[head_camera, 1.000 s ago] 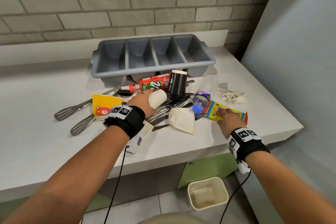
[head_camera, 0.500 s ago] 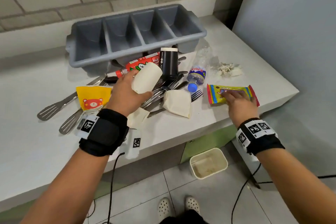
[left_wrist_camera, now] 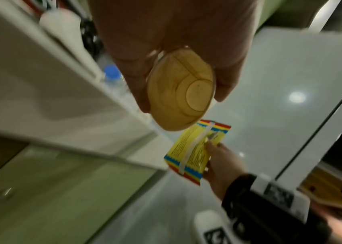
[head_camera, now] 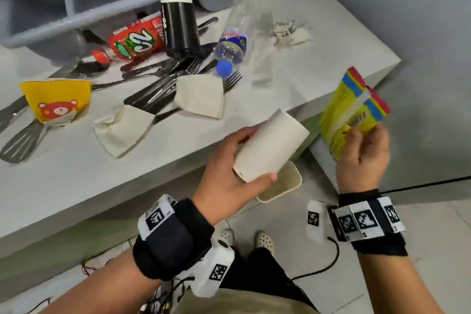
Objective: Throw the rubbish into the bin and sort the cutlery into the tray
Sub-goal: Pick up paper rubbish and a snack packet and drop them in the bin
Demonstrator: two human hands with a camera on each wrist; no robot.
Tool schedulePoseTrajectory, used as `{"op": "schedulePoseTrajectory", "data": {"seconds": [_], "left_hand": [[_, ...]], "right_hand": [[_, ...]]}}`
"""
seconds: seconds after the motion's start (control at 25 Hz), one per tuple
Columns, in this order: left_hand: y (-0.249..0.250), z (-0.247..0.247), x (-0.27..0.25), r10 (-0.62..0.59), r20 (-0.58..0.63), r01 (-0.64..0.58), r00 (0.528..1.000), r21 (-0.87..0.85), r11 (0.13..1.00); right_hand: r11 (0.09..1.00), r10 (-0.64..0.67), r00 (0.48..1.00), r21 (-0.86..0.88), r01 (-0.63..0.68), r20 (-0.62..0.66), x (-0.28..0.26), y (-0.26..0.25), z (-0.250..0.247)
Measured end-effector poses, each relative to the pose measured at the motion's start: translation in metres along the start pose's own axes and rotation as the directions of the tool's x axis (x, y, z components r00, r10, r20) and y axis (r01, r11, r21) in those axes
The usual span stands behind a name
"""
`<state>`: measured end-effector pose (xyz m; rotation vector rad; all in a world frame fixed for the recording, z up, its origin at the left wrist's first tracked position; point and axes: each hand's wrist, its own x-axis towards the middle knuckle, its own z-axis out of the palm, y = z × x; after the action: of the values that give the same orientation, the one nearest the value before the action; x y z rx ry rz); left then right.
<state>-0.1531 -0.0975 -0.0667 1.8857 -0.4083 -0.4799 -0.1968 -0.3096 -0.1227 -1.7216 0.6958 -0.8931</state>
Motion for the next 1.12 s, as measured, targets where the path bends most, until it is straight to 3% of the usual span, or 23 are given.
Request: {"op": "schedulePoseTrajectory", "data": {"seconds": [0.16, 0.32, 0.52, 0.68, 0.84, 0.92, 1.0, 1.12], "left_hand": [[-0.073, 0.063, 0.021, -0.249, 0.106, 0.252, 0.963, -0.023, 0.967], [-0.187, 0.131, 0.073, -0.517, 0.138, 0.509, 0.845, 0.088, 0.856], [-0.325, 0.208, 0.136, -0.638, 0.092, 0.610, 0.764, 0.218, 0.762], [-0.408, 0.250, 0.173, -0.676, 0.024, 0.644, 0.736, 0.279, 0.712], [-0.448, 0.276, 0.196, -0.671, 0.048, 0.612, 0.740, 0.365, 0.702], [-0.453, 0.278, 0.203, -0.660, 0.108, 0.568, 0.743, 0.421, 0.707], [-0.447, 0.272, 0.204, -0.682, 0.149, 0.538, 0.716, 0.506, 0.674], [-0.410, 0.256, 0.192, -0.681, 0.209, 0.489, 0.701, 0.555, 0.673]], "right_hand": [[0.952, 0.306, 0.947, 0.018, -0.305, -0.094, -0.028, 0.084, -0.006], [0.813, 0.564, 0.820, -0.108, -0.572, -0.095, -0.053, 0.220, 0.020], [0.647, 0.742, 0.664, -0.156, -0.746, -0.094, -0.073, 0.374, 0.059], [0.585, 0.789, 0.608, -0.194, -0.787, -0.090, -0.077, 0.456, 0.080], [0.537, 0.829, 0.558, -0.224, -0.813, -0.039, -0.077, 0.511, 0.106], [0.478, 0.870, 0.492, -0.281, -0.832, 0.021, -0.080, 0.525, 0.109], [0.419, 0.903, 0.429, -0.301, -0.856, 0.038, -0.085, 0.520, 0.102], [0.427, 0.895, 0.447, -0.302, -0.852, 0.006, -0.089, 0.480, 0.082]]}}
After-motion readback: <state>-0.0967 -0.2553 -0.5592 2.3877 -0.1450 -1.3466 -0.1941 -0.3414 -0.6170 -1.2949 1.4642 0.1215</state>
